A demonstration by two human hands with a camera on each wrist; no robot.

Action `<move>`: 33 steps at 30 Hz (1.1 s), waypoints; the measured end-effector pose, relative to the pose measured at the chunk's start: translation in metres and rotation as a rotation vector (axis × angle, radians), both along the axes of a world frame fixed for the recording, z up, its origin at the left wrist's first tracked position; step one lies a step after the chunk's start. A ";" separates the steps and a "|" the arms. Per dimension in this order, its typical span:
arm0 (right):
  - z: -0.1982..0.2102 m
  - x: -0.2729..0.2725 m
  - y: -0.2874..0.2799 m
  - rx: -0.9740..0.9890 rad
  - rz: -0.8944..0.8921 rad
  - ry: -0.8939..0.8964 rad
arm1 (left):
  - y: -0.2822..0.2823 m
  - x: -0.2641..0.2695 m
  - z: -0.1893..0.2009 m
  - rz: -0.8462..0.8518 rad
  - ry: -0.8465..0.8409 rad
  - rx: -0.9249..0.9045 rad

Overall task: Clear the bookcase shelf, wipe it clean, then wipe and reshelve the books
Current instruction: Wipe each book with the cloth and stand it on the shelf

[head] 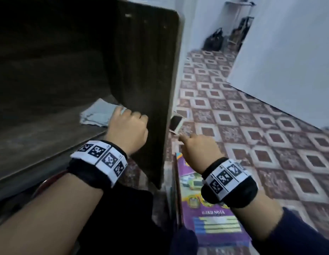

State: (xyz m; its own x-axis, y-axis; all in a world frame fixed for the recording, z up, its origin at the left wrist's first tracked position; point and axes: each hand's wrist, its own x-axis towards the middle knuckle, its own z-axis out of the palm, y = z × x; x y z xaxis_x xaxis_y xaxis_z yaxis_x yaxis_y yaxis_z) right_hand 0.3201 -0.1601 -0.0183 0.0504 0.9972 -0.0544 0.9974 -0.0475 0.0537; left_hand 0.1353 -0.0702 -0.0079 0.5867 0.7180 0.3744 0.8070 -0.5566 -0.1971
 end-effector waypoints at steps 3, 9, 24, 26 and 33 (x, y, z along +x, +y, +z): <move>-0.057 0.057 -0.036 -0.109 -0.243 -0.034 | -0.015 0.065 -0.033 -0.118 -0.014 -0.130; -0.148 0.103 -0.072 -0.201 -0.558 0.048 | -0.051 0.133 -0.130 0.030 0.092 -0.561; -0.181 0.132 -0.060 -0.414 -0.793 0.436 | -0.076 0.138 -0.201 0.210 -0.461 -1.047; -0.180 0.129 -0.057 -0.418 -0.829 0.440 | -0.076 0.137 -0.199 0.211 -0.474 -1.031; -0.193 0.130 -0.053 -0.376 -0.865 0.448 | -0.077 0.139 -0.196 0.220 -0.472 -1.031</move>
State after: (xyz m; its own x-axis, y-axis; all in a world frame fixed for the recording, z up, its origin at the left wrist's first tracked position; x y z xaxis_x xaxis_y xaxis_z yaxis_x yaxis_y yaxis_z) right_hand 0.4496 -0.2134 -0.2109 0.6379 0.5454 -0.5437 0.5632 -0.8119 -0.1537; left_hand 0.2748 -0.1468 -0.2037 0.3687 0.8796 -0.3007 0.7789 -0.1157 0.6164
